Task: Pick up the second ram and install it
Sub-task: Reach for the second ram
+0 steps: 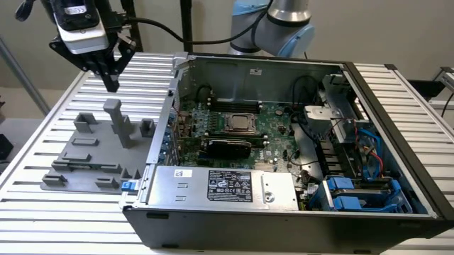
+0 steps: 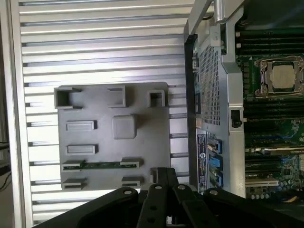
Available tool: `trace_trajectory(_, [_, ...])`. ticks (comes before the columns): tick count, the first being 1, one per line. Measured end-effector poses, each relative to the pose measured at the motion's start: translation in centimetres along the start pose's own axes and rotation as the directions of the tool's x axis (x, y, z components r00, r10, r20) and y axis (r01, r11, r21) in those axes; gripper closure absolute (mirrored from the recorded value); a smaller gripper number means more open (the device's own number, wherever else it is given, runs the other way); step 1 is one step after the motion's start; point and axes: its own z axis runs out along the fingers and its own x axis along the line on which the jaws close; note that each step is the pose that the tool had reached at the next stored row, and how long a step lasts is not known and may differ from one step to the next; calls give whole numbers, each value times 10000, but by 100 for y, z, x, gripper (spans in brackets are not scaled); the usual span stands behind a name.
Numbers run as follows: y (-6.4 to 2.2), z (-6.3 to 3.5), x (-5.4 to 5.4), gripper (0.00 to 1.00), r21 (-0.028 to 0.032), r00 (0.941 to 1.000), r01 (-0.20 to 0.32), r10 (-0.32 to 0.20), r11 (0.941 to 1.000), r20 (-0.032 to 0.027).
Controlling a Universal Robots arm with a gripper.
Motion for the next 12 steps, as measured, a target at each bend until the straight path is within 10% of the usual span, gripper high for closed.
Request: trace_trajectory(12, [-79,141,547,89,0,10000,0,0,10000,-1])
